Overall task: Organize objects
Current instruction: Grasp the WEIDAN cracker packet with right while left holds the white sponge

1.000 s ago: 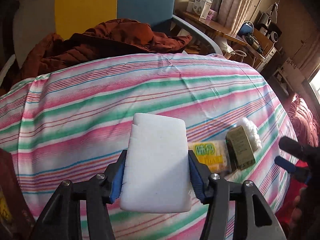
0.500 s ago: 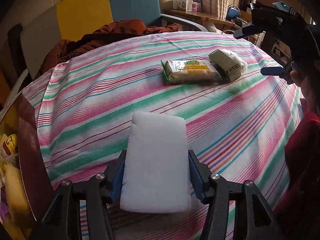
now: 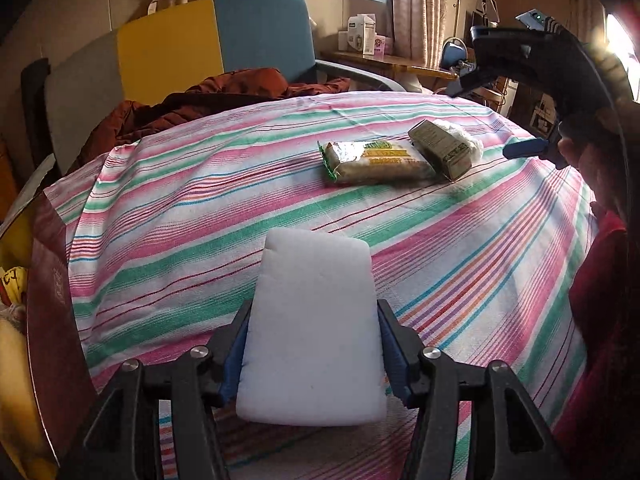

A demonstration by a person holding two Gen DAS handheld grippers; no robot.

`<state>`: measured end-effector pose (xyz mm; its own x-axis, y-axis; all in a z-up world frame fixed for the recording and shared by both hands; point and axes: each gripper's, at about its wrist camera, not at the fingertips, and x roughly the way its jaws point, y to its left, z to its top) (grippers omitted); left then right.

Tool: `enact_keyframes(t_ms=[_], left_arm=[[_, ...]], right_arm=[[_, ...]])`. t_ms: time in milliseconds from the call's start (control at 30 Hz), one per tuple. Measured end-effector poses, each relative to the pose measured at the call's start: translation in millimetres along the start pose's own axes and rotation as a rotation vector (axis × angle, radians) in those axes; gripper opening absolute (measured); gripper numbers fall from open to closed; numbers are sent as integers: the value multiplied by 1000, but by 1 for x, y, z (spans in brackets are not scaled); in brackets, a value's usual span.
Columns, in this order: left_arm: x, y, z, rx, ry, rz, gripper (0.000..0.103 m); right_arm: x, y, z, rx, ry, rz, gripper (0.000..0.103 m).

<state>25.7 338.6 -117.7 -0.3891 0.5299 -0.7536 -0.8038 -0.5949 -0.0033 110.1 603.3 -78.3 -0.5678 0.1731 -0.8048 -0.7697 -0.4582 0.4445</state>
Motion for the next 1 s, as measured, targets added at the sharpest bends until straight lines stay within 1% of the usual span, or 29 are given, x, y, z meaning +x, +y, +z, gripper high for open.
enact_keyframes(t_ms=[67, 100, 167, 233, 300, 433, 500, 567, 667, 767, 833, 867, 900, 933, 1000], left_arm=[[0, 0, 0, -1, -2, -3, 58], [0, 1, -1, -3, -3, -5, 58], [0, 1, -1, -5, -4, -7, 58], [-1, 2, -1, -11, -5, -15, 58], [-1, 3, -1, -17, -5, -23, 58], [-1, 4, -1, -25, -7, -35, 58], [0, 4, -1, -24, -7, -37, 58], [0, 4, -1, -26, -7, -41, 58], [0, 5, -1, -28, -7, -46, 58], [1, 6, 0, -30, -8, -50, 58], [1, 6, -1, -30, -8, -51, 58], [1, 6, -1, -27, -8, -48, 58], [0, 5, -1, -25, -9, -45, 58], [0, 5, -1, -24, -9, -44, 58], [-1, 5, -2, -25, -10, -45, 58]], right_arm=[[-6, 3, 1, 9, -19, 55, 99], [-8, 7, 0, -8, -21, 80, 99], [-9, 26, -6, -96, -16, 89, 99], [-3, 53, -14, -229, 11, 78, 99], [6, 79, -23, -373, 53, 54, 99], [37, 126, -43, -734, 163, -62, 99], [57, 139, -49, -873, 235, -110, 102], [75, 141, -50, -962, 289, -135, 103], [100, 147, -49, -1044, 357, -171, 103], [122, 142, -42, -1052, 421, -179, 103], [128, 135, -35, -991, 465, -126, 100], [126, 132, -34, -975, 465, -116, 95], [123, 131, -36, -971, 457, -107, 86], [119, 131, -37, -966, 450, -98, 80], [109, 131, -43, -948, 431, -78, 56]])
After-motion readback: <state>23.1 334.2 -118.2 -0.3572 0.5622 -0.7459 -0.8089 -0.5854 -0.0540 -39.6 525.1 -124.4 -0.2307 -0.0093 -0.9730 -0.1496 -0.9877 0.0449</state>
